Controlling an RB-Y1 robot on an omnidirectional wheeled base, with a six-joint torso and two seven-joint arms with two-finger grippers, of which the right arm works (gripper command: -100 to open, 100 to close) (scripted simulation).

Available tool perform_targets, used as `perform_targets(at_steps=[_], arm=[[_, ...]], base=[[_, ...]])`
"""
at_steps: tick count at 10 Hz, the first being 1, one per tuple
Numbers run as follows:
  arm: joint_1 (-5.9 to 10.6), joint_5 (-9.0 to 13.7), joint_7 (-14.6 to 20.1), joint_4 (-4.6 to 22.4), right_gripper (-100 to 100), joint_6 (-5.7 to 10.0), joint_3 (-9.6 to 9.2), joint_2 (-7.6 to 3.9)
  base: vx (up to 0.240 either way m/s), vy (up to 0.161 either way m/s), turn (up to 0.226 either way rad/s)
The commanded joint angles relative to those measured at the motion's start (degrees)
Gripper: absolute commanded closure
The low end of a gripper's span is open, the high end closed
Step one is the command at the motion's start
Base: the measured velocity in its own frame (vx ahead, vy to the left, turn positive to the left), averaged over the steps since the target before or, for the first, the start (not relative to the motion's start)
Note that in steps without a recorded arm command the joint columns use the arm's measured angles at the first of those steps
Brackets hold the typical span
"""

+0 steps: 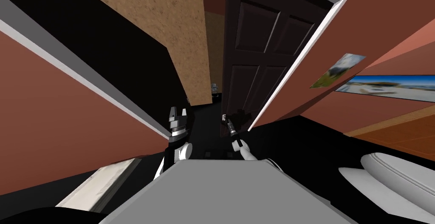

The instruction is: Push the door open

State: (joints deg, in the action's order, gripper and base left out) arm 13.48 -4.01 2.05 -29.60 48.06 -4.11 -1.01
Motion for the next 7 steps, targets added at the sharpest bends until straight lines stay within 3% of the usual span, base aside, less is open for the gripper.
perform_targets(at_steps=[1, 3, 5, 6, 7], arm=[[0.17, 0.13, -0.04, 0.29, -100, 0.27, 0.19, -0.33], [0.15, 0.26, -0.11, 0.39, -100, 0.36, 0.38, 0.38], [0.14, 0.39, -0.17, 0.49, -100, 0.46, 0.57, 2.41], [-0.18, 0.29, -0.05, -0.06, -100, 0.26, 0.43, 1.69], [-0.18, 0.29, -0.05, -0.06, 100, 0.26, 0.43, 1.69]], base=[[0.216, 0.024, 0.024], [0.204, 0.044, 0.025], [0.203, 0.033, 0.028], [0.065, 0.016, -0.012], [-0.012, -0.002, 0.011]])
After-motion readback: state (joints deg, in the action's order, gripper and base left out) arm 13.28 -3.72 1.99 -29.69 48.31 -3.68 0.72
